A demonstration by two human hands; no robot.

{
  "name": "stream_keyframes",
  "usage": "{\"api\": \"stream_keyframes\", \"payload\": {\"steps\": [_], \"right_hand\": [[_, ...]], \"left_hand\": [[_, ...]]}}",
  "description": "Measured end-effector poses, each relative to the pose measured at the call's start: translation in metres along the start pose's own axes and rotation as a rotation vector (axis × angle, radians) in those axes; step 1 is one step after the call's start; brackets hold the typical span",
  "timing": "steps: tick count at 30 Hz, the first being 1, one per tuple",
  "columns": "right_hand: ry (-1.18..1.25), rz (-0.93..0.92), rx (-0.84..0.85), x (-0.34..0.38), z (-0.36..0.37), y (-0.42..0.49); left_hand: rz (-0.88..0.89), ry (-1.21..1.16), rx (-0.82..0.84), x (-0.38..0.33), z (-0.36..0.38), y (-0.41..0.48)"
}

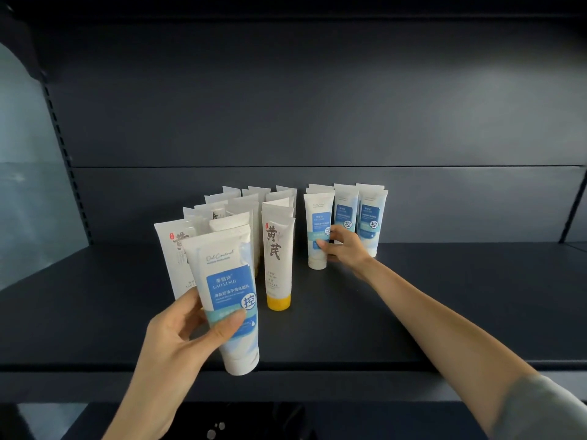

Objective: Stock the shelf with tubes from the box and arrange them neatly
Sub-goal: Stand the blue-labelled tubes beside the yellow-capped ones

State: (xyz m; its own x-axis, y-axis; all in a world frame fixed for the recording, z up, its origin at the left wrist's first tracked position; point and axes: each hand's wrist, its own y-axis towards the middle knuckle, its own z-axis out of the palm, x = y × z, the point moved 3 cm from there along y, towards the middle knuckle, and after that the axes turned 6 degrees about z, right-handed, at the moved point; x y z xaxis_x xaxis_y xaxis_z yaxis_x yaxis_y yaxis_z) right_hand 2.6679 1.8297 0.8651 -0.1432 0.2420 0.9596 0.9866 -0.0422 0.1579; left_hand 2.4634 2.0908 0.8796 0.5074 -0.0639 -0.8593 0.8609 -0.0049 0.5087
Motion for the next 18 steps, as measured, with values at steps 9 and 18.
{"api": "stream_keyframes", "payload": {"steps": [9,18], "right_hand": [[-0.105,0.009,-0.116,0.007,-0.018,-0.01],[-0.008,-0.108,0.325,0.055,-0.018,-0.133]], "left_hand": [[0.029,-0.005,0.011,-0.005,0.015,0.002],[0.08,0.02,0.068,-0.016,0.052,0.018]]}}
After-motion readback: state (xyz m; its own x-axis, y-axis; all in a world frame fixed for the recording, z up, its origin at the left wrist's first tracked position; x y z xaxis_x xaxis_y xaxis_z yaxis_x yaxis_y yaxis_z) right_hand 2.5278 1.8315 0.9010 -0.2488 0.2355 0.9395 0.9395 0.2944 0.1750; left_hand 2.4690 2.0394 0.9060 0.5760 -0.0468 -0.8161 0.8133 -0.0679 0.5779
